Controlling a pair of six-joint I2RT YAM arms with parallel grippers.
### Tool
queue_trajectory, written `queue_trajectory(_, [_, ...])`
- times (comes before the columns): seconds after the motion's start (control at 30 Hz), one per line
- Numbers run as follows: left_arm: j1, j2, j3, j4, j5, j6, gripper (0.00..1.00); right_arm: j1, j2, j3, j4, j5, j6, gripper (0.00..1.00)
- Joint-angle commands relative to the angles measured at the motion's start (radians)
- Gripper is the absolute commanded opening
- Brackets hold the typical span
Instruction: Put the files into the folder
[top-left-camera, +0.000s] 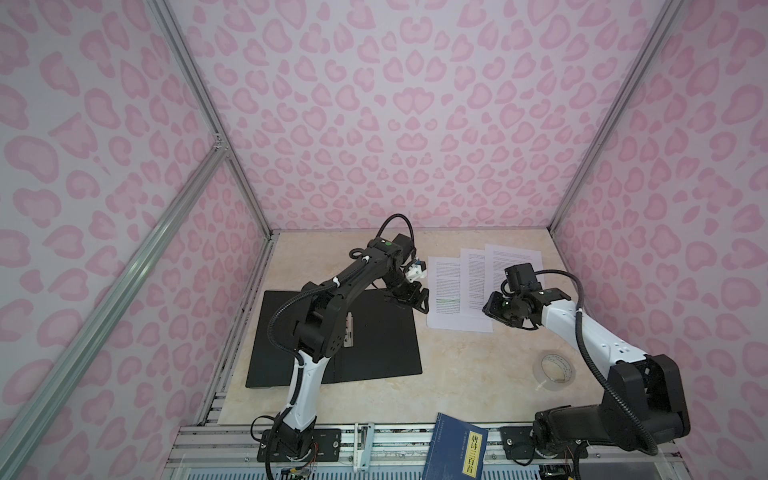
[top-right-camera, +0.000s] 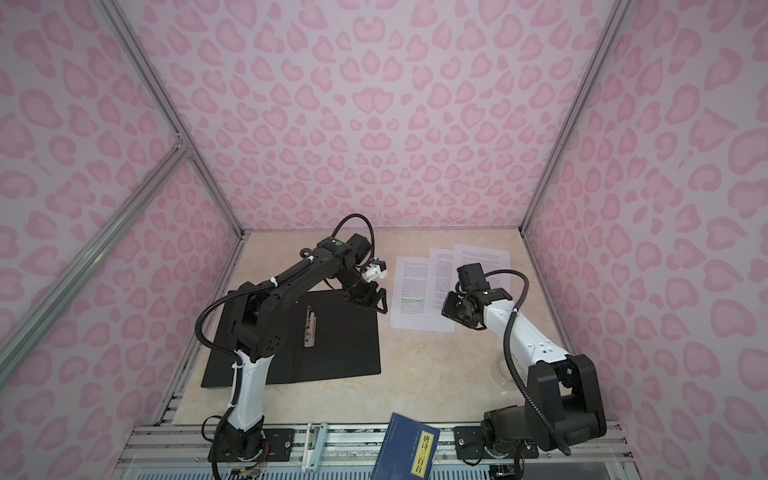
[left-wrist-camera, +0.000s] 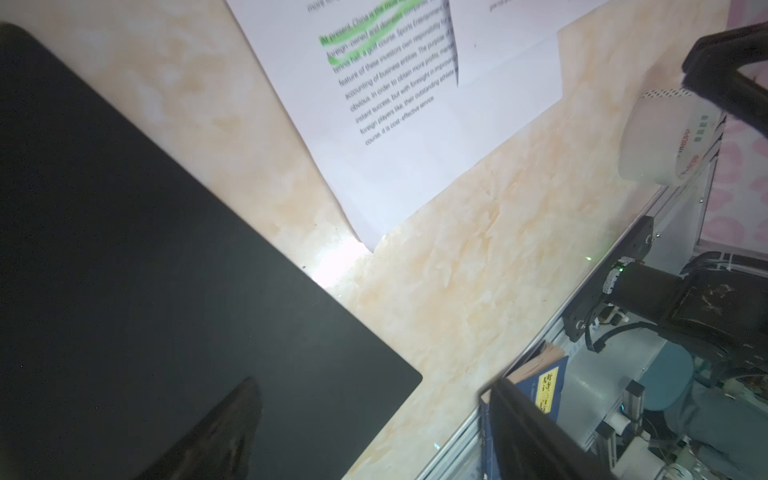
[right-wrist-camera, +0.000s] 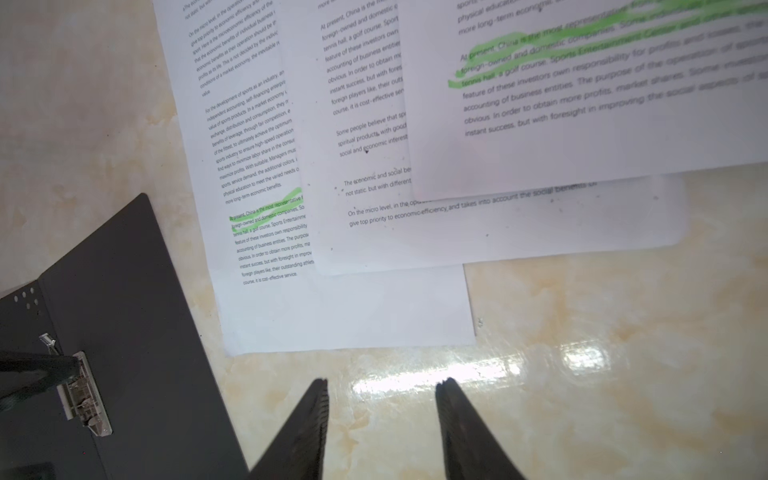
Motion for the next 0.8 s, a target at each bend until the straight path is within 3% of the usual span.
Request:
queue_trajectory(0.0, [-0.021, 0.009, -0.022, 0.001, 0.025, -0.078, 0.87, -0.002, -0.001, -0.030, 0.053, -0.015, 0.029, 0.46])
queue_trajectory(0.3, [-0.080, 0.044, -0.033, 0.051, 0.022, -0.175, 0.81, -0.003, 0.016, -0.050, 0.091, -0.027, 0.042, 0.45])
queue_trajectory(0.4, [-0.084, 0.049, -0.017, 0.038, -0.010, -0.142, 0.80, -0.009, 0.004, -0.035, 0.063, 0.009, 0.029, 0.46])
queue_trajectory(0.6, [-0.081, 0.080, 0.166, -0.076, -0.134, 0.010, 0.85, -0.105, -0.006, 0.034, -0.004, 0.087, -0.033, 0.48])
queue_trajectory(0.7, [-0.079, 0.049, 0.176, -0.074, -0.150, 0.051, 0.86, -0.161, 0.036, 0.083, -0.003, 0.080, -0.090, 0.49])
queue_trajectory(0.77, [-0.078, 0.023, 0.167, -0.069, -0.166, 0.067, 0.87, -0.188, 0.070, 0.127, -0.027, 0.137, -0.111, 0.50])
